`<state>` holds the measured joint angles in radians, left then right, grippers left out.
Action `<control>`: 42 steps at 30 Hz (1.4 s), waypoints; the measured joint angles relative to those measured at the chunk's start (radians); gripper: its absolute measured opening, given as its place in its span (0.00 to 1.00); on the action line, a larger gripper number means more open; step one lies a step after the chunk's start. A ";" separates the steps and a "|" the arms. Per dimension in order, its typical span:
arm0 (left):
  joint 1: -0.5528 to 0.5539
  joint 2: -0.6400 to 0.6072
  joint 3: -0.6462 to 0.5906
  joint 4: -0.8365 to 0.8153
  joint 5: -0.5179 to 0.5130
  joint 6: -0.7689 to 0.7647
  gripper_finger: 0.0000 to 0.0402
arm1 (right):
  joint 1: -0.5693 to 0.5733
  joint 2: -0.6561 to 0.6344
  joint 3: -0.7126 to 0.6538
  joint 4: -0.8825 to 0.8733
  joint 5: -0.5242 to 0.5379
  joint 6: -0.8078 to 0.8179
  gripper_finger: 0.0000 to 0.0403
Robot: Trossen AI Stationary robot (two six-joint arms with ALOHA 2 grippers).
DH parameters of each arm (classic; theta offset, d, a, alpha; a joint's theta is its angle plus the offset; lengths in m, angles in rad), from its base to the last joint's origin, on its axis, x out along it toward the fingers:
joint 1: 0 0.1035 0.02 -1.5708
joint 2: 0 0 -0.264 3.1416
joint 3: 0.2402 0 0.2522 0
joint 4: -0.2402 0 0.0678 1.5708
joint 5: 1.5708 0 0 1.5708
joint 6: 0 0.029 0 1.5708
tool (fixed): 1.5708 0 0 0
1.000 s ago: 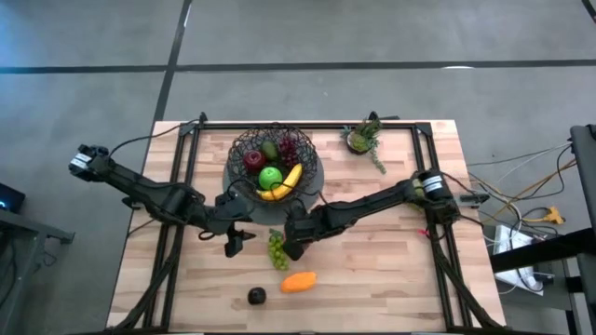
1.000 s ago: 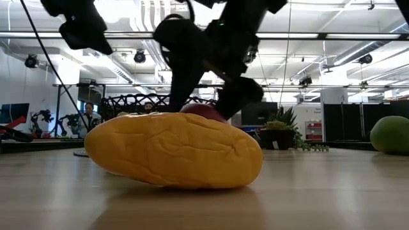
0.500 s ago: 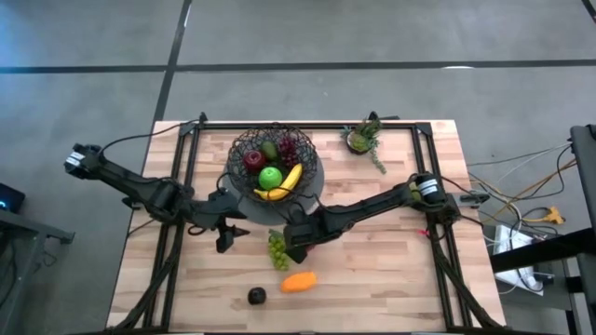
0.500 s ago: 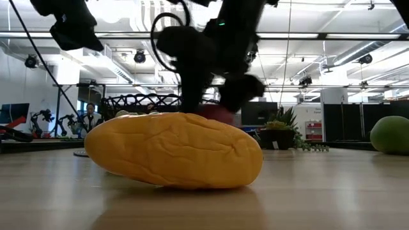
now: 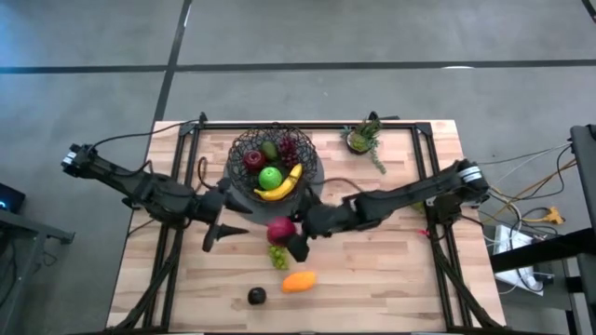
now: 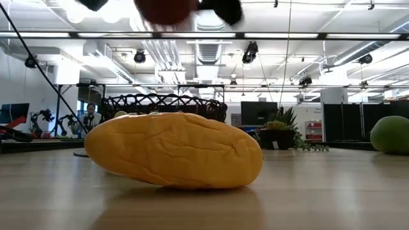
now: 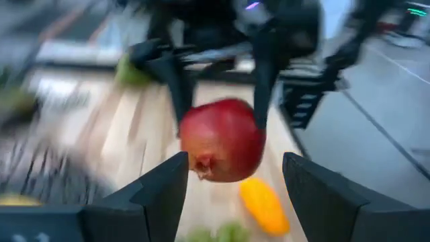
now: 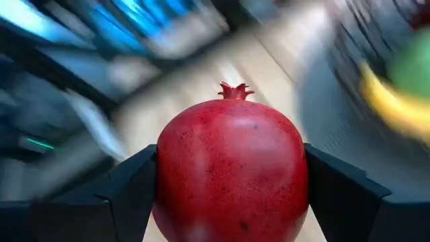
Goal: Build produce basket
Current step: Put the red pomegranate into the black wire basket
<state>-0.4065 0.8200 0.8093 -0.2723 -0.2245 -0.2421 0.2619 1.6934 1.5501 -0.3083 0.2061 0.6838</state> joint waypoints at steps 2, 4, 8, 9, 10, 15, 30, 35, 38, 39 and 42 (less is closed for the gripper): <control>0.000 0.006 0.000 0.078 0.042 0.110 0.56 | -0.008 -0.026 -0.008 0.106 -0.032 -0.046 0.76; 0.000 0.017 0.000 0.140 0.055 0.179 0.56 | -0.014 -0.035 -0.011 0.174 -0.056 -0.083 0.76; 0.007 0.048 0.000 0.213 0.055 0.200 0.56 | -0.014 -0.046 -0.014 0.234 -0.057 -0.129 0.76; 0.008 0.056 0.000 0.223 0.055 0.199 0.56 | -0.014 -0.050 -0.013 0.236 -0.057 -0.131 0.76; 0.010 0.062 0.001 0.230 0.055 0.197 0.56 | -0.014 -0.052 -0.013 0.235 -0.058 -0.132 0.76; 0.017 0.089 -0.001 0.215 0.065 0.149 0.56 | -0.013 -0.047 -0.013 0.232 -0.063 -0.124 0.76; 0.021 0.081 -0.010 0.219 0.106 0.118 0.33 | -0.012 -0.047 -0.013 0.236 -0.092 -0.122 0.76; 0.021 0.080 -0.011 0.217 0.112 0.118 0.19 | -0.009 -0.047 -0.013 0.236 -0.095 -0.126 0.75; 0.022 0.080 -0.011 0.213 0.116 0.118 0.11 | -0.009 -0.047 -0.013 0.236 -0.097 -0.126 0.75; 0.022 0.080 -0.011 0.212 0.118 0.118 0.08 | -0.009 -0.047 -0.013 0.235 -0.098 -0.126 0.76; 0.022 0.080 -0.010 0.209 0.130 0.117 0.02 | -0.009 -0.047 -0.013 0.234 -0.096 -0.117 0.78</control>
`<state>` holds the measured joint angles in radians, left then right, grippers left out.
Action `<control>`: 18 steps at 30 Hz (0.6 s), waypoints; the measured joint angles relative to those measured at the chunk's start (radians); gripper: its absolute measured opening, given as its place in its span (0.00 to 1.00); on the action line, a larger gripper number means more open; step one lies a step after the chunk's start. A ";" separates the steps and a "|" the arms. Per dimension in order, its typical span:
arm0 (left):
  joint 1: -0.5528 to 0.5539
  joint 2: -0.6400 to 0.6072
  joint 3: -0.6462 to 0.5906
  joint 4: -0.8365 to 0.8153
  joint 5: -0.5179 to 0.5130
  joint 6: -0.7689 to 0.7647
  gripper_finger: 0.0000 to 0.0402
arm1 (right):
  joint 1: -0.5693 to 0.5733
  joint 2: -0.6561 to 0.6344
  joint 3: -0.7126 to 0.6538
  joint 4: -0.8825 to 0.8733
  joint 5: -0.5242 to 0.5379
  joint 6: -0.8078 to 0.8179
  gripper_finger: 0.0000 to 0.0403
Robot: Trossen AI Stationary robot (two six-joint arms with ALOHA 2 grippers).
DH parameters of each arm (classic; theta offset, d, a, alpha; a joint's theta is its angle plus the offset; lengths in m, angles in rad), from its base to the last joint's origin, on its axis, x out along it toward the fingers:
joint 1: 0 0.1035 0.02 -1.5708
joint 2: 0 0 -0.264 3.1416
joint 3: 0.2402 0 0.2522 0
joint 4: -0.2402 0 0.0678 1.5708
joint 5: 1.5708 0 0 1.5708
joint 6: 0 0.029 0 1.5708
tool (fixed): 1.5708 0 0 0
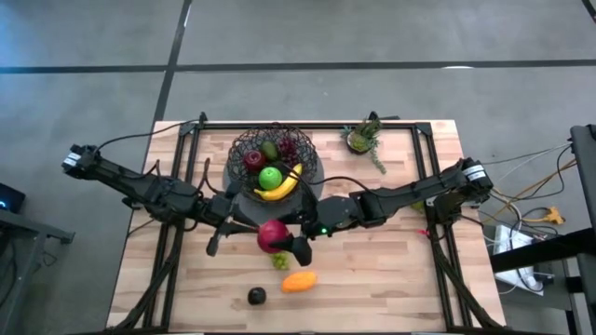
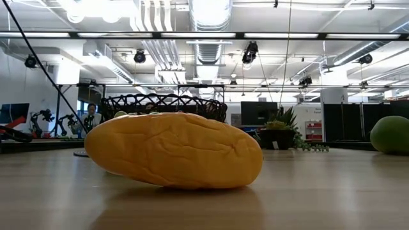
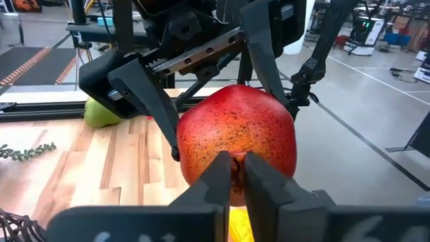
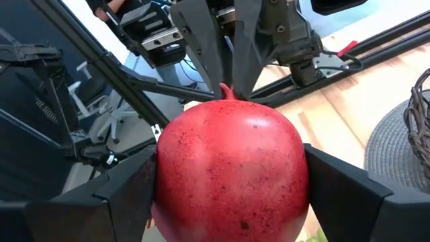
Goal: Build produce basket
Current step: Put the red pomegranate into the black wire basket, then put the green pear into the black wire basket
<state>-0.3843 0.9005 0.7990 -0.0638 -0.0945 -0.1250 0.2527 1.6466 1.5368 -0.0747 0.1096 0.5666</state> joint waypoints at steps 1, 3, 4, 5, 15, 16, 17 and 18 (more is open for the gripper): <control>0.000 0.000 0.003 -0.005 0.000 -0.001 0.02 | 0.000 0.000 0.000 -0.004 0.003 0.010 0.79; 0.000 0.001 0.014 -0.029 -0.001 -0.010 0.01 | -0.003 -0.002 0.001 -0.030 0.004 0.028 0.82; 0.001 0.001 0.025 -0.055 -0.009 -0.023 0.01 | -0.006 -0.006 0.002 -0.053 0.006 0.041 0.84; 0.001 0.001 0.038 -0.091 -0.020 -0.032 0.01 | -0.009 -0.011 0.003 -0.089 0.012 0.052 0.85; 0.081 0.015 0.204 -0.587 -0.278 -0.131 0.00 | -0.021 -0.079 0.001 -0.519 0.359 0.224 0.89; 0.104 0.016 0.214 -0.613 -0.305 -0.132 0.00 | -0.021 -0.081 0.001 -0.539 0.383 0.236 0.89; 0.130 0.021 0.222 -0.625 -0.322 -0.131 0.00 | -0.021 -0.082 0.001 -0.552 0.396 0.250 0.89; 0.159 0.027 0.227 -0.629 -0.333 -0.130 0.00 | -0.021 -0.082 0.001 -0.560 0.398 0.253 0.89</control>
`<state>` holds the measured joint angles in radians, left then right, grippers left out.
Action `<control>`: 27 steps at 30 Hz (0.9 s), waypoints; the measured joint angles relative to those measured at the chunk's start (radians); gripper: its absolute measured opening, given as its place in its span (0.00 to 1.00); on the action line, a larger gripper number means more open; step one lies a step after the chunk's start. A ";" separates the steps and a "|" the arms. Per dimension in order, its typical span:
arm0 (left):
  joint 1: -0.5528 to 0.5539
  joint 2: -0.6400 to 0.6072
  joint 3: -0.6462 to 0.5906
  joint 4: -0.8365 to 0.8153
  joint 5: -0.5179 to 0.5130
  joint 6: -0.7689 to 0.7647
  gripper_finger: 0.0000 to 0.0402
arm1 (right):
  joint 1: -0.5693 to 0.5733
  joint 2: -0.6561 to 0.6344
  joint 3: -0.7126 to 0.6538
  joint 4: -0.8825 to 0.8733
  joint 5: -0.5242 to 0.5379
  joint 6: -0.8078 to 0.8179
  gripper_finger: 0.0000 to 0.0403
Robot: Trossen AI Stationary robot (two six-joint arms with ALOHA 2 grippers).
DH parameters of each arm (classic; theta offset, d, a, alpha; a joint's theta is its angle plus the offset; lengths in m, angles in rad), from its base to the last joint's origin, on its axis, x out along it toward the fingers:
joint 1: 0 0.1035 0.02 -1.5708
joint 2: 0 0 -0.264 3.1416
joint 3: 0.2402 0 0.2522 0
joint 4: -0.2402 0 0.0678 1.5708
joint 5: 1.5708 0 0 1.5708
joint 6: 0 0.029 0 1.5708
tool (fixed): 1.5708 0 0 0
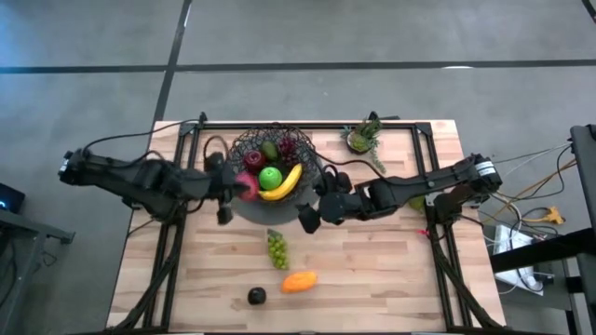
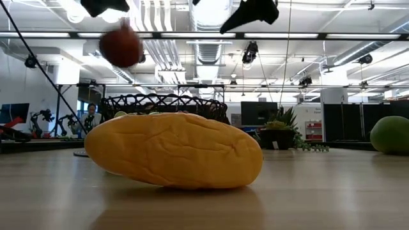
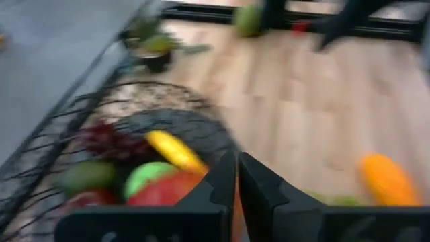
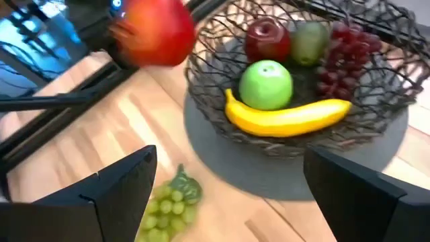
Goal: Build produce basket
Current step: Put the green pear into the black wire basket
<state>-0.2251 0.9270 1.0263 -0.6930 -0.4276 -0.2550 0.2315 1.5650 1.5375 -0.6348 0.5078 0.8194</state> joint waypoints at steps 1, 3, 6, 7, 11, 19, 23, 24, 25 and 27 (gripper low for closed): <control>0.033 0.006 0.000 -0.001 -0.002 0.005 0.00 | 0.000 0.001 0.000 -0.002 0.001 0.000 0.89; 0.099 0.022 -0.003 -0.006 -0.002 0.029 0.00 | 0.000 0.001 0.000 0.004 0.000 -0.004 0.89; 0.200 0.058 -0.029 -0.007 -0.002 0.089 0.00 | 0.001 0.001 0.000 0.004 -0.001 -0.005 0.89; 0.228 0.077 -0.039 -0.006 -0.002 0.111 0.00 | 0.001 0.001 0.000 0.004 -0.002 -0.005 0.89; 0.320 0.146 -0.081 0.001 0.006 0.162 0.00 | 0.001 0.001 0.000 0.004 -0.005 0.000 0.89; 0.354 0.201 -0.067 0.004 0.072 0.164 0.00 | 0.015 0.005 -0.002 -0.012 -0.007 0.086 0.89; 0.354 0.163 -0.049 0.007 0.165 0.151 0.00 | 0.015 0.025 -0.007 -0.162 -0.011 0.242 0.89; 0.354 0.148 -0.049 0.008 0.193 0.132 0.00 | 0.015 0.033 -0.007 -0.245 -0.024 0.299 0.89; 0.352 0.131 -0.051 0.017 0.216 0.106 0.00 | 0.015 0.040 -0.008 -0.338 -0.052 0.355 0.89; 0.349 0.100 -0.065 0.059 0.267 0.042 0.00 | 0.003 0.048 -0.009 -0.540 -0.127 0.439 0.88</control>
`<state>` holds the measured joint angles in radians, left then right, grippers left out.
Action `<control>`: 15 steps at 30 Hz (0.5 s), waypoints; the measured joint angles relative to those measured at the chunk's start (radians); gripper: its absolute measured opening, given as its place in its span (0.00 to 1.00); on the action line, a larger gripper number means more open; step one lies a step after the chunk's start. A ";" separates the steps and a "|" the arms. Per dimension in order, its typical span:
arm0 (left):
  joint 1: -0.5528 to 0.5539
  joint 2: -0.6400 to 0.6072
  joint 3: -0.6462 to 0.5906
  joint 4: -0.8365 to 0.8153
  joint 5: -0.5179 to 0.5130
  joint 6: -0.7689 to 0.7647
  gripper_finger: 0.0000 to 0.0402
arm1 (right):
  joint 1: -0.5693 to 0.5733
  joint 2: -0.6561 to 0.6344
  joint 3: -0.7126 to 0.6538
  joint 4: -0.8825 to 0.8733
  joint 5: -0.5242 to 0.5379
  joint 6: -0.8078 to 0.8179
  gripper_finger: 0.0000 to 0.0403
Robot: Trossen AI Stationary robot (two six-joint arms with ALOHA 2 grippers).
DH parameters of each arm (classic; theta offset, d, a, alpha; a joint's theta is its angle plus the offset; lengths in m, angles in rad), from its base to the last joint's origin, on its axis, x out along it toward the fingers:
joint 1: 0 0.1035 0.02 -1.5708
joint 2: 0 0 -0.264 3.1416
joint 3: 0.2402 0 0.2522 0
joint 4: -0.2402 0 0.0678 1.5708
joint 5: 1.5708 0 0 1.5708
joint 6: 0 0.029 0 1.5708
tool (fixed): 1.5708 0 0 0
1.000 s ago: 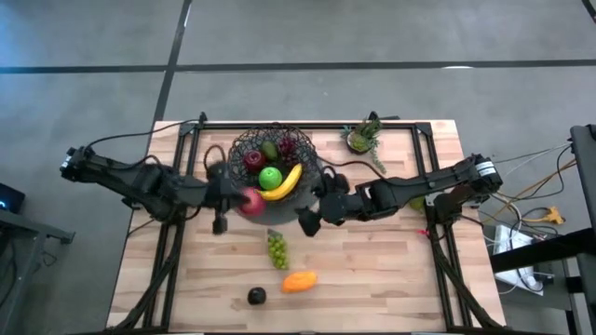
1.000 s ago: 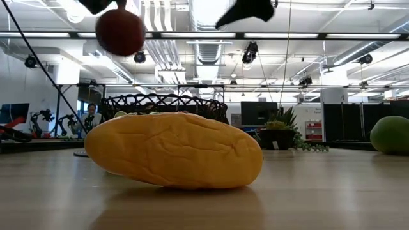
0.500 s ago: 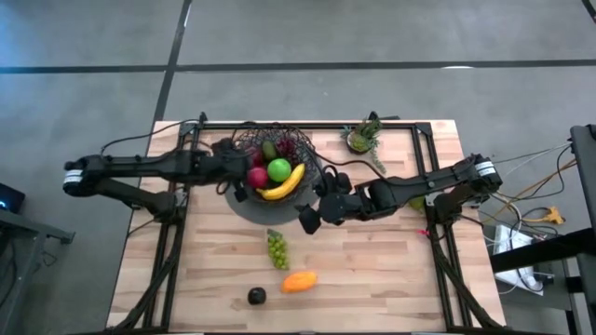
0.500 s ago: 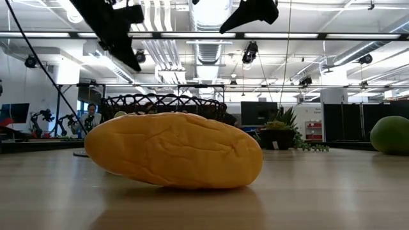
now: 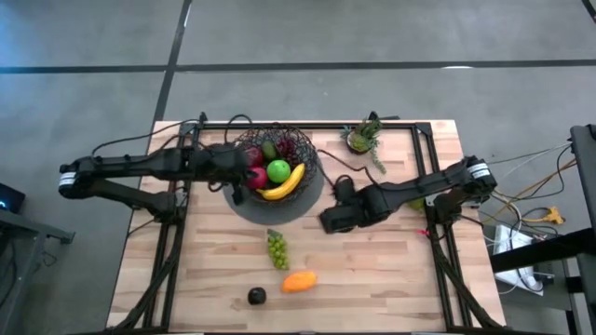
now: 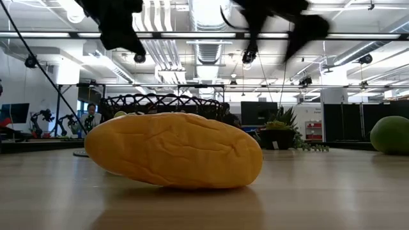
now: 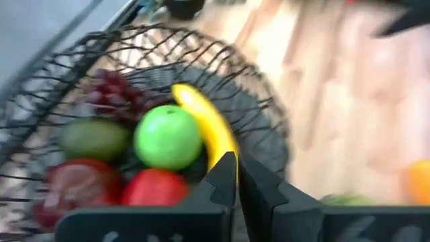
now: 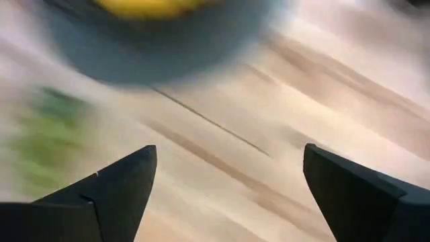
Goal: Build produce basket
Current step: Put the green pear into the black wire basket
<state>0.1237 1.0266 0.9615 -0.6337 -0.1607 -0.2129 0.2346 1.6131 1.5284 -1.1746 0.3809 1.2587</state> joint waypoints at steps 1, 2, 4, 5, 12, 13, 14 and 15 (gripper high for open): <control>-0.003 -0.013 -0.009 0.018 0.019 -0.032 0.00 | -0.010 0.004 0.000 -0.109 -0.038 0.030 0.88; -0.007 -0.025 -0.019 0.043 0.036 -0.059 0.00 | -0.026 0.005 0.000 -0.211 -0.074 0.052 0.87; -0.018 -0.045 -0.035 0.096 0.051 -0.096 0.00 | -0.070 0.006 -0.004 -0.396 -0.133 0.065 0.84; -0.024 -0.051 -0.040 0.121 0.052 -0.103 0.00 | -0.096 0.002 -0.016 -0.418 -0.159 0.050 0.83; -0.036 -0.052 -0.078 0.226 0.089 -0.122 0.00 | -0.325 -0.067 -0.199 -0.381 -0.227 -0.246 0.80; -0.038 -0.050 -0.081 0.230 0.102 -0.123 0.00 | -0.359 -0.067 -0.227 -0.395 -0.222 -0.269 0.80; -0.040 -0.049 -0.086 0.230 0.111 -0.123 0.00 | -0.391 -0.067 -0.251 -0.397 -0.221 -0.297 0.80; -0.042 -0.049 -0.091 0.226 0.121 -0.124 0.00 | -0.420 -0.067 -0.273 -0.396 -0.230 -0.333 0.80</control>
<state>0.0814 0.9781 0.8703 -0.4077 -0.0397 -0.3368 -0.1857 1.5463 1.2557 -1.5704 0.1514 0.9254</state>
